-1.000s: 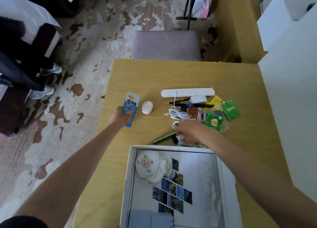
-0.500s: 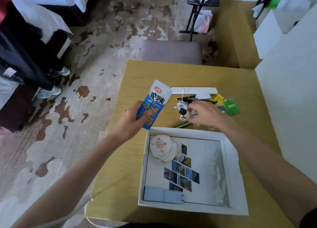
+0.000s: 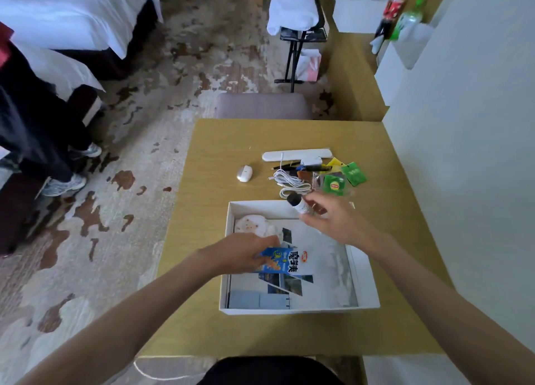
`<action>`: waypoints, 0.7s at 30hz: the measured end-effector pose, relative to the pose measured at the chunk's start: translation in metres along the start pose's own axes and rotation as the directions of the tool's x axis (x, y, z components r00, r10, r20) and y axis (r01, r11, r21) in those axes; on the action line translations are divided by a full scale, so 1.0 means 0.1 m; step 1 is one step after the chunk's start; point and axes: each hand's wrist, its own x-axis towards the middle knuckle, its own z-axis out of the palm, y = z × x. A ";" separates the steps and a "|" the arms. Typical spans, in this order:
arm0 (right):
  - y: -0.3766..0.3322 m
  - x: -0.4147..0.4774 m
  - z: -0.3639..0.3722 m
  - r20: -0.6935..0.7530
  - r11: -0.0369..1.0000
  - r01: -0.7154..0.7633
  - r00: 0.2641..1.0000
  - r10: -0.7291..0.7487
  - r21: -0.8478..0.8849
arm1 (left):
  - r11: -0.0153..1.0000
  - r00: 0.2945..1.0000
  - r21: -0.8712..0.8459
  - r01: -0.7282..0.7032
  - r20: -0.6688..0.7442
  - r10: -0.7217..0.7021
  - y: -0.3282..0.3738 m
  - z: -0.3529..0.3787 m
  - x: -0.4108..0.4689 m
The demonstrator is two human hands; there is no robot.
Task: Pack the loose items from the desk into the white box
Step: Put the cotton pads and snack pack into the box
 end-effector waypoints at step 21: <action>0.15 -0.15 0.93 0.267 0.868 0.379 0.916 -0.300 -0.321 | 0.921 0.714 0.010 0.389 -0.635 -0.295 0.19 0.09 -0.40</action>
